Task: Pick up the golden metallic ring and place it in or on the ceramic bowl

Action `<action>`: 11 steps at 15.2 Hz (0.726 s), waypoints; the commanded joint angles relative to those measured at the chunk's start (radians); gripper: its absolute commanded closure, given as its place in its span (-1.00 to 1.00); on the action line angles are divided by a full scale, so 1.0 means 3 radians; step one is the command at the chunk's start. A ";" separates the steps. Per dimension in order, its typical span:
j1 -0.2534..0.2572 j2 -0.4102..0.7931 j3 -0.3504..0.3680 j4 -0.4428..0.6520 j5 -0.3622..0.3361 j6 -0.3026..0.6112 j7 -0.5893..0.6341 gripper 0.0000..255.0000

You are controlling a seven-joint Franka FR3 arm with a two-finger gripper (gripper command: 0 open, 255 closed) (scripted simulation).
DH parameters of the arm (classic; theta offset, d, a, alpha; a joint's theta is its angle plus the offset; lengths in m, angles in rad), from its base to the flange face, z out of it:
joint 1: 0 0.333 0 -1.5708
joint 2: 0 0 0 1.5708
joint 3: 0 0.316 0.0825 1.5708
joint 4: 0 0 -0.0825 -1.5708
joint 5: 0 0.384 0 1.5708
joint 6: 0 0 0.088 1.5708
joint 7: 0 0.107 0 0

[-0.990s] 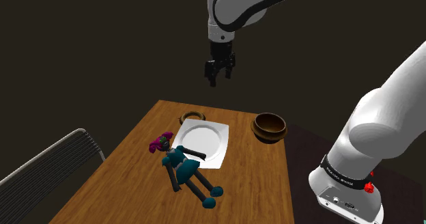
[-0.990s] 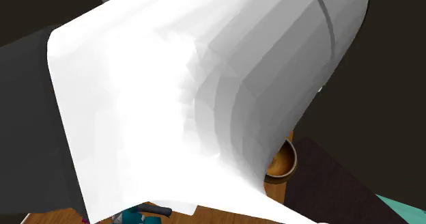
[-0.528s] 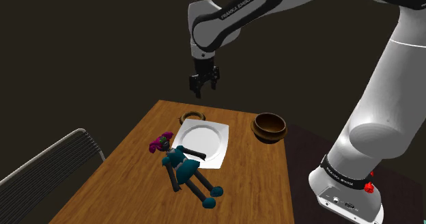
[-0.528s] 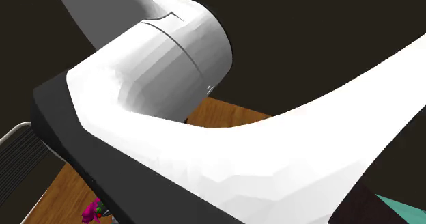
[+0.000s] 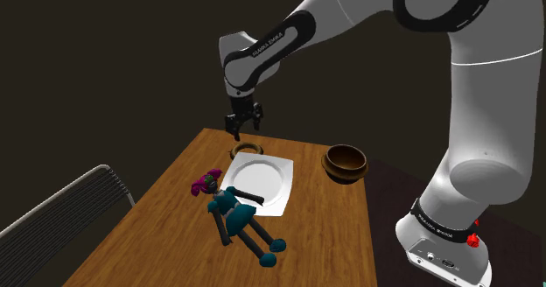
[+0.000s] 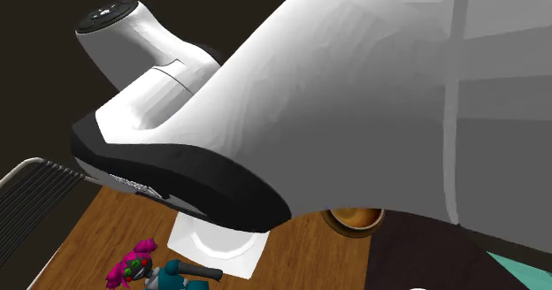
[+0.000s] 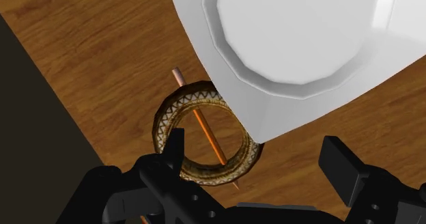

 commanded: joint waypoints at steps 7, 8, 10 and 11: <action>0.0177 0.1143 -0.0079 0.1135 -0.0122 -0.0133 0.0126 -1.00; 0.0188 0.1206 -0.0084 0.1207 -0.0125 -0.0148 0.0129 -1.00; 0.0191 0.1245 -0.0089 0.1178 -0.0131 -0.0081 0.0133 -1.00; 0.0193 0.1265 -0.0092 0.1164 -0.0135 -0.0047 0.0135 -1.00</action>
